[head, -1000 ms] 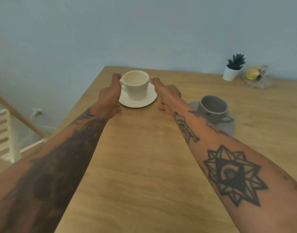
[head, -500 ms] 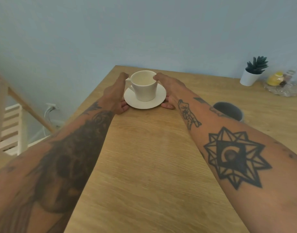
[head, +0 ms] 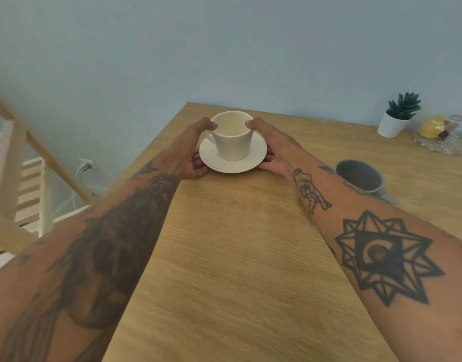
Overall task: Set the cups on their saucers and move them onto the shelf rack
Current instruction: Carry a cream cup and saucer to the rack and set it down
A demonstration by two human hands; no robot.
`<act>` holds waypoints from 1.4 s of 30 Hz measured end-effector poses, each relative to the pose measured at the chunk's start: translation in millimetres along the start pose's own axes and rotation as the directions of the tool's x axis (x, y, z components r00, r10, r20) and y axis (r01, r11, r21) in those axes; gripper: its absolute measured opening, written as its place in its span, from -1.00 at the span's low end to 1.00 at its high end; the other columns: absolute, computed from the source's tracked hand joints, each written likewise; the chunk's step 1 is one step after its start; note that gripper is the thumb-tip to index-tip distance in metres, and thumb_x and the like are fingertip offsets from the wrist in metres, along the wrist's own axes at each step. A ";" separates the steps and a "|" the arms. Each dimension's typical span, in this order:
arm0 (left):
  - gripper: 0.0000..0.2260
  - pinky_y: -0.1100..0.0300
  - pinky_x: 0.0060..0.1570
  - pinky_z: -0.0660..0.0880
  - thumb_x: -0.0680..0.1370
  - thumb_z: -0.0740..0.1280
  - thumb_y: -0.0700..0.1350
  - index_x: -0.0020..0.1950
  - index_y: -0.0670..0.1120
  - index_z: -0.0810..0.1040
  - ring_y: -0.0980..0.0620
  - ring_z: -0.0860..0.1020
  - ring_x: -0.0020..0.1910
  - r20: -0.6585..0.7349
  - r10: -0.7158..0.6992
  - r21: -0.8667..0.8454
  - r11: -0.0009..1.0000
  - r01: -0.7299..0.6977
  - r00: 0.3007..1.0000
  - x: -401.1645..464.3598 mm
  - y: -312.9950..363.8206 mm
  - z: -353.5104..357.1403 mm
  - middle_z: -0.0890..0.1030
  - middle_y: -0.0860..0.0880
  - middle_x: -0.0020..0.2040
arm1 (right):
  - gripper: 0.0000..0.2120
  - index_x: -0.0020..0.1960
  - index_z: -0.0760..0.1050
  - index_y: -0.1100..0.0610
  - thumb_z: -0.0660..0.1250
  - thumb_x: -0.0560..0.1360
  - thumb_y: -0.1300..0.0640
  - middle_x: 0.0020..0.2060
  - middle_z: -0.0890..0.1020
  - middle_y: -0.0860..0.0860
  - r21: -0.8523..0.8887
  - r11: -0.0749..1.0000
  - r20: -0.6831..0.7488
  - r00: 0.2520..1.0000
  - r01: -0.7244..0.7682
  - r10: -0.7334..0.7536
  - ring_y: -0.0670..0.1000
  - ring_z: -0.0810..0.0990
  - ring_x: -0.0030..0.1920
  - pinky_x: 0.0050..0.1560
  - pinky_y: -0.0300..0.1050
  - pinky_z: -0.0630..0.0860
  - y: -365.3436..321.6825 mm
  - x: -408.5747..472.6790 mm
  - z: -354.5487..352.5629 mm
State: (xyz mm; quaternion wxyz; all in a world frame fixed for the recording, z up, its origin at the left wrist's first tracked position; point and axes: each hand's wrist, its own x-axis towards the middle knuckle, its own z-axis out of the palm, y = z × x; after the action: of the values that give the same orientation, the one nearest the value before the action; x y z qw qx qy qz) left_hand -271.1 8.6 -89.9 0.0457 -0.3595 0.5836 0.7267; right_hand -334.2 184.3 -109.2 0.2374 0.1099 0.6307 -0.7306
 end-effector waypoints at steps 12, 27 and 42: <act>-0.57 0.10 -0.29 0.70 0.36 0.58 -0.01 0.07 -0.15 0.49 -0.10 0.67 -0.10 0.080 0.071 -0.101 0.993 -0.063 0.994 -44.0 -20.4 -86.3 0.62 -0.19 0.03 | -0.34 0.32 0.50 0.16 0.66 0.31 0.02 0.22 0.66 0.14 -0.039 0.997 0.021 0.998 0.064 -0.064 0.16 0.67 0.20 0.27 0.16 0.64 22.4 -58.5 53.9; -0.60 0.06 -0.08 0.67 0.43 0.54 0.00 0.14 -0.17 0.54 -0.11 0.67 -0.11 0.009 0.112 -0.181 0.977 -0.109 0.994 -232.8 -49.5 -306.2 0.67 -0.19 -0.04 | -0.55 0.12 0.62 0.14 0.64 0.33 -0.01 0.14 0.71 0.13 -0.119 0.990 0.145 0.988 0.069 -0.052 0.13 0.70 0.11 0.24 0.17 0.66 83.7 -253.1 222.4; -0.65 0.07 -0.07 0.66 0.43 0.57 -0.06 0.09 -0.17 0.55 -0.10 0.66 -0.11 -0.268 0.113 -0.325 0.924 -0.201 0.957 -280.5 -102.9 -438.0 0.67 -0.18 -0.05 | -0.42 0.23 0.59 0.13 0.66 0.30 -0.05 0.12 0.72 0.11 -0.191 0.981 0.294 0.955 0.024 0.033 0.15 0.72 0.10 0.14 0.13 0.70 166.8 -285.1 354.9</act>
State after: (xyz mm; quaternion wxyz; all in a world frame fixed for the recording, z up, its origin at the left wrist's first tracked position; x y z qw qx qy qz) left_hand 191.2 -245.9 -38.8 -0.1497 -0.4004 0.4739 0.7699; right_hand 42.2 -117.2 -59.1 0.3401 -0.0225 0.6555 -0.6739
